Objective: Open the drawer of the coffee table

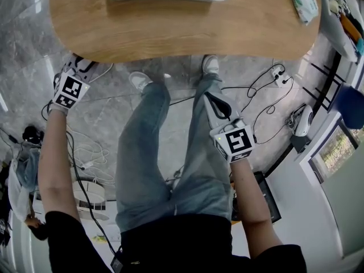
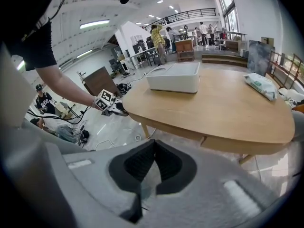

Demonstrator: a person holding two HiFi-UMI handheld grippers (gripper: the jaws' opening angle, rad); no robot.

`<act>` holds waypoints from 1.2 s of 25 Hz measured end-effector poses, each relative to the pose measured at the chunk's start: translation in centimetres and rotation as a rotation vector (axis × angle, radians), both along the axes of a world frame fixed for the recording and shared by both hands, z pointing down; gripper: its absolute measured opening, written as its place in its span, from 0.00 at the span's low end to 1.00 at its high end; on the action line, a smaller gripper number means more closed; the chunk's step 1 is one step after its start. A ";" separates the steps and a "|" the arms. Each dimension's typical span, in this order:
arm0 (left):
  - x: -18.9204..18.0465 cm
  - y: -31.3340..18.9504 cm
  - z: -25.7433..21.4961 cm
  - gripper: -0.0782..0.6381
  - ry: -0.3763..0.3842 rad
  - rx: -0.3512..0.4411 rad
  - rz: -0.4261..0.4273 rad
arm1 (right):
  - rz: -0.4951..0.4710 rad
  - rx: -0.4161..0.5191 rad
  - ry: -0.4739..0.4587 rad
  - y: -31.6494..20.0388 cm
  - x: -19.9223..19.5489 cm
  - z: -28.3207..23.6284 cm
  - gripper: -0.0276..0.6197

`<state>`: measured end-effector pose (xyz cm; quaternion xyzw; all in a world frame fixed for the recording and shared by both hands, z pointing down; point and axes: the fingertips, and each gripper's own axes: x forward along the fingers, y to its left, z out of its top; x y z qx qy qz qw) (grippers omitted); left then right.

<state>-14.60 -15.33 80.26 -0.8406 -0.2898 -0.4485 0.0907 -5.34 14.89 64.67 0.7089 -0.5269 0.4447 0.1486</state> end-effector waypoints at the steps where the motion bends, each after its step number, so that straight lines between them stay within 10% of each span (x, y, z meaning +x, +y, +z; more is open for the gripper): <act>1: 0.0 0.0 0.1 0.28 -0.007 -0.007 0.014 | -0.002 0.000 0.000 -0.1 -0.1 0.1 0.04; 30: -0.8 -0.4 1.2 0.21 0.056 0.023 -0.033 | -0.015 -0.014 0.012 -1.6 -0.7 1.1 0.04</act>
